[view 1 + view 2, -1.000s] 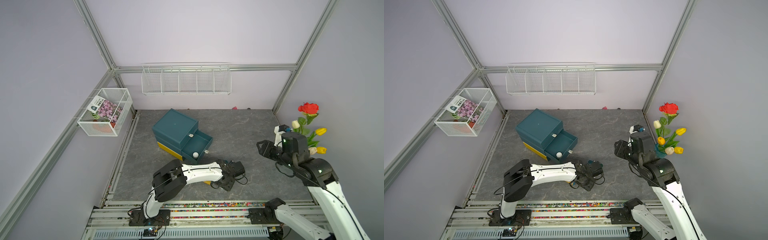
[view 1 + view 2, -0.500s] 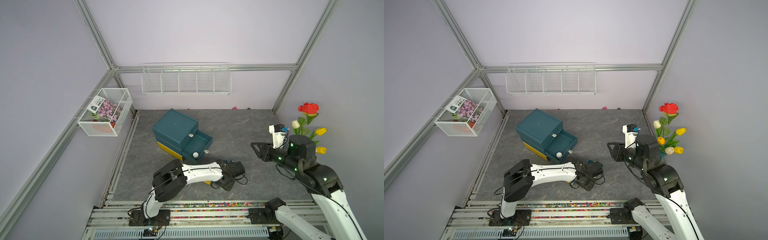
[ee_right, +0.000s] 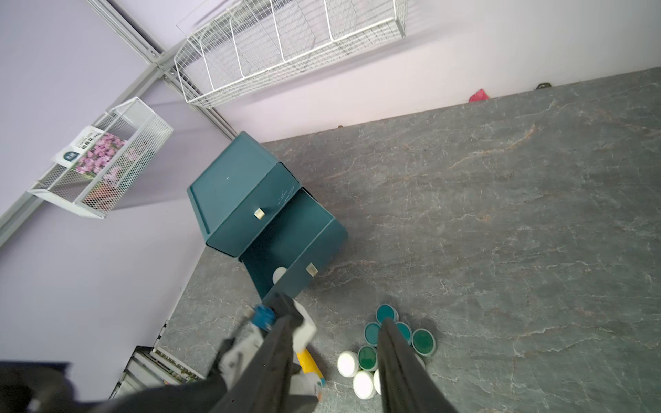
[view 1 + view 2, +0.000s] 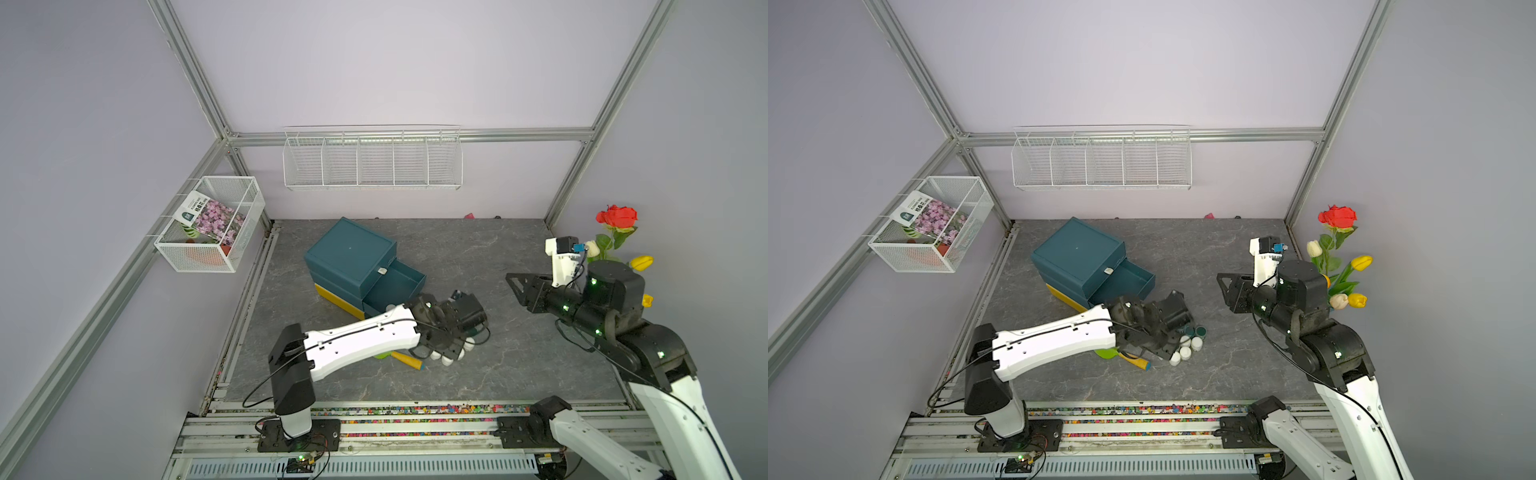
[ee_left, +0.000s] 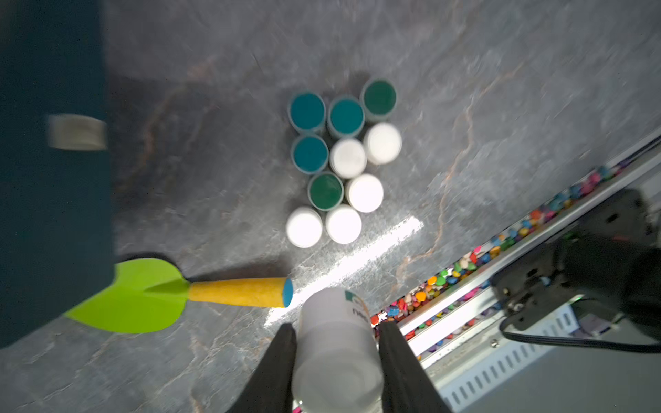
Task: Put the paint cans in the drawer according to color
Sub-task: Place the paint can in the drawer.
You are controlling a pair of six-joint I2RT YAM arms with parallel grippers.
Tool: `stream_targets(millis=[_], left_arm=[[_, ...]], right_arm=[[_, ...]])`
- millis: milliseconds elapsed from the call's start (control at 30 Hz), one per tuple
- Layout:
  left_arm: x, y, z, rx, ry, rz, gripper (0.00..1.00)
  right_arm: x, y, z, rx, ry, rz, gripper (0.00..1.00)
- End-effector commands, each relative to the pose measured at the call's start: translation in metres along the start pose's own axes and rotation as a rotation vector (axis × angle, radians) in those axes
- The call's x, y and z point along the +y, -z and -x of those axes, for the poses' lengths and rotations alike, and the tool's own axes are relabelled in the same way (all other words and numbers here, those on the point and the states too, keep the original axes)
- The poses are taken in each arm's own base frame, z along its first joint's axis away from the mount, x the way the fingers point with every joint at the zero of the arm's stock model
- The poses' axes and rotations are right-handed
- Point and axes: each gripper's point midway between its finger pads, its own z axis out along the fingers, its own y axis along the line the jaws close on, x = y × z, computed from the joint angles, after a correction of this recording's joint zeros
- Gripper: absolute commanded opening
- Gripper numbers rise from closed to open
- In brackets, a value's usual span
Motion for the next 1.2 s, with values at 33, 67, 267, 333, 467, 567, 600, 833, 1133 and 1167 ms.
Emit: stream_targets(millis=[33, 67, 267, 333, 467, 567, 600, 833, 1133, 1167], left_arm=[[0.069, 0.037, 0.035, -0.066, 0.054, 0.155, 0.18], [0.083, 0.04, 0.045, -0.079, 0.071, 0.174, 0.18], [0.137, 0.022, 0.08, -0.093, 0.101, 0.262, 0.19], [0.15, 0.01, 0.084, -0.082, 0.112, 0.289, 0.19], [0.168, -0.015, 0.089, -0.059, 0.138, 0.296, 0.19], [0.169, -0.034, 0.086, -0.036, 0.132, 0.29, 0.19], [0.17, -0.042, 0.084, -0.019, 0.131, 0.292, 0.19], [0.172, -0.074, 0.056, 0.066, 0.151, 0.285, 0.19], [0.167, -0.075, 0.037, 0.109, 0.176, 0.248, 0.23], [0.167, -0.074, 0.037, 0.112, 0.177, 0.247, 0.26]], right_arm=[[0.002, -0.001, 0.015, -0.046, -0.009, 0.001, 0.42], [0.002, -0.003, 0.015, -0.046, -0.011, 0.002, 0.42], [0.002, -0.008, 0.015, -0.052, -0.03, 0.01, 0.42], [0.003, -0.009, 0.016, -0.056, -0.035, 0.017, 0.42], [0.003, -0.011, 0.015, -0.051, -0.042, 0.021, 0.42], [0.003, -0.014, 0.014, -0.047, -0.043, 0.021, 0.42], [0.004, -0.014, 0.014, -0.046, -0.042, 0.024, 0.42], [0.004, -0.017, 0.015, -0.043, -0.044, 0.027, 0.42], [0.0, -0.021, 0.009, -0.029, -0.052, 0.018, 0.42], [0.001, -0.021, 0.009, -0.028, -0.051, 0.019, 0.42]])
